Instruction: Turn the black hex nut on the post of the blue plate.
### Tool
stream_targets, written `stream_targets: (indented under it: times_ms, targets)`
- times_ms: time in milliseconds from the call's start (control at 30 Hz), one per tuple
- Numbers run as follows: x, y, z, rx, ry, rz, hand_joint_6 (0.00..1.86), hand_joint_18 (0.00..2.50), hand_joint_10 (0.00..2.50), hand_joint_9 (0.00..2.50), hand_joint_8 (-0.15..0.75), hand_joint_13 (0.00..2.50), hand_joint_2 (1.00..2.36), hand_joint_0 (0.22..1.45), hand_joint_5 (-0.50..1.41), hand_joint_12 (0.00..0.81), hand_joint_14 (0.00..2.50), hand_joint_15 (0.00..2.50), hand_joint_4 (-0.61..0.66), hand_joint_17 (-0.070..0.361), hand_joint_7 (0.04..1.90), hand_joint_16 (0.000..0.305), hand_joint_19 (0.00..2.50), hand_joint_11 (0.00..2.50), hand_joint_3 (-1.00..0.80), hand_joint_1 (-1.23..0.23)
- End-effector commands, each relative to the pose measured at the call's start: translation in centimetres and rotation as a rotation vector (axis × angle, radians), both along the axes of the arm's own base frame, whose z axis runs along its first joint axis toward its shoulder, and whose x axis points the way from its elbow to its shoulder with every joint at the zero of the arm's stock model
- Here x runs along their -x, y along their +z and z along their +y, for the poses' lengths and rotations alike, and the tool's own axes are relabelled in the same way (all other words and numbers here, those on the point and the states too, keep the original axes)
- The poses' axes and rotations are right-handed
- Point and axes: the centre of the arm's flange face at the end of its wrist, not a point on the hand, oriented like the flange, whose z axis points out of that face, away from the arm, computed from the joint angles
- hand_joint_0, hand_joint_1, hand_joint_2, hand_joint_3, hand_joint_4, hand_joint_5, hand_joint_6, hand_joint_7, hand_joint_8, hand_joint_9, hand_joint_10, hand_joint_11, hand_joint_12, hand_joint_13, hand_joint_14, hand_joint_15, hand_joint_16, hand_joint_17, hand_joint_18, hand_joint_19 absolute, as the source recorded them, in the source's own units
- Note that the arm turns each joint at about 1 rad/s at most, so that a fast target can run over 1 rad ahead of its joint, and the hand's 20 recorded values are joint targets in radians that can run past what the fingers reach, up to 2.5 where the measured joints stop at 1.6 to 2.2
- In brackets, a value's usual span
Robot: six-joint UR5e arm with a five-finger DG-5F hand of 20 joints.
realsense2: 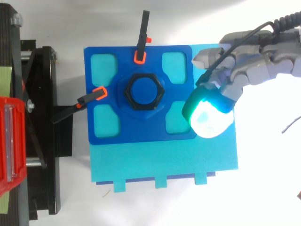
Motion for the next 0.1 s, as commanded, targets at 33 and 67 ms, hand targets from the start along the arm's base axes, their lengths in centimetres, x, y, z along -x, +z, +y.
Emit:
stream_targets:
  times_ms: [33,67]
  targets:
    - [0.00,0.00,0.01,0.000,0.001,0.000,0.50,0.08,0.00,0.08,0.218,0.43,1.00,0.47,-0.24,0.393,0.01,0.18,0.13,0.159,0.73,0.071,0.08,0.00,-0.50,-0.53]
    - [0.00,0.00,0.01,0.000,0.001,0.000,0.50,0.06,0.00,0.07,0.216,0.42,1.00,0.47,-0.24,0.394,0.01,0.20,0.12,0.159,0.73,0.071,0.08,0.00,-0.50,-0.53]
